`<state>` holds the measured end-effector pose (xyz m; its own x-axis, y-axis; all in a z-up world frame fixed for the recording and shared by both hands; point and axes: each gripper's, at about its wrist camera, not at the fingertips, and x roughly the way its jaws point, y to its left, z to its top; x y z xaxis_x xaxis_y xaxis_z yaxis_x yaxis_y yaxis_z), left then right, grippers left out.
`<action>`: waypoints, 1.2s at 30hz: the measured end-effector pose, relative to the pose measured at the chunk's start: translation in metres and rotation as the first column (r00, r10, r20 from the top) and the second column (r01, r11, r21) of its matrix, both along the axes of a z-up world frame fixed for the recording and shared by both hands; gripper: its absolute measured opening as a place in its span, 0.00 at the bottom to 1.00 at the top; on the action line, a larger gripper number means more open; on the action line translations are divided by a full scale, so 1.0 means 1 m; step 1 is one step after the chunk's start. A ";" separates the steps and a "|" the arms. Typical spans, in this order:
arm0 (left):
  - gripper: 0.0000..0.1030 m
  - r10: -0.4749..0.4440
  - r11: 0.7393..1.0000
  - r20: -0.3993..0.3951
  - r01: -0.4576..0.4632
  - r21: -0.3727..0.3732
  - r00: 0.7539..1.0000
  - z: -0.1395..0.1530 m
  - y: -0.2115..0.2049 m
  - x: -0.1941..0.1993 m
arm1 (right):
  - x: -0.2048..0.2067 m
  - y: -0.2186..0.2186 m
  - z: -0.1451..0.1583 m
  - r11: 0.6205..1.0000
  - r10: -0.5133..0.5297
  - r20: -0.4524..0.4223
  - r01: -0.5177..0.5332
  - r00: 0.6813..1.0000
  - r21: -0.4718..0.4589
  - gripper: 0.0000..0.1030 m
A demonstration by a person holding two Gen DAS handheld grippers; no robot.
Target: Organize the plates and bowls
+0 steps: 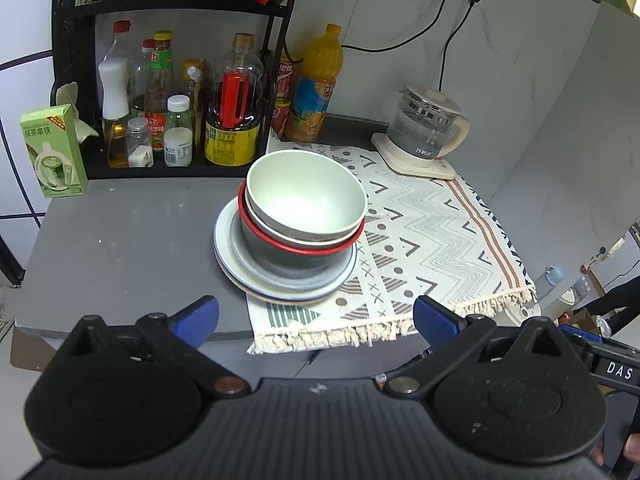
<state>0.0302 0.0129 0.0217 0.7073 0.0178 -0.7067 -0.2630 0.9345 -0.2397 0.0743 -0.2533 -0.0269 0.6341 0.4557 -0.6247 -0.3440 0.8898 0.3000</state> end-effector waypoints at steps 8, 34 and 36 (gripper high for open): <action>0.99 -0.038 0.999 0.012 0.038 0.019 0.999 -0.001 -0.006 -0.016 | -0.019 -0.003 0.000 0.999 -0.035 0.015 0.035 0.999 -0.001 1.00; 0.99 -0.107 0.989 -0.015 0.108 0.106 0.994 -0.010 -0.017 -0.035 | -0.044 -0.002 -0.004 0.999 -0.025 0.064 0.027 0.998 -0.042 1.00; 0.99 -0.108 0.988 -0.014 0.109 0.109 0.994 -0.010 -0.016 -0.035 | -0.044 -0.003 -0.003 0.999 -0.028 0.070 0.032 0.997 -0.044 1.00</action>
<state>-0.0048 -0.0034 0.0115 0.7034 0.0188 -0.7106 -0.1606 0.9780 -0.1331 0.0298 -0.2560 -0.0303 0.6895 0.4083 -0.5982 -0.3356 0.9121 0.2357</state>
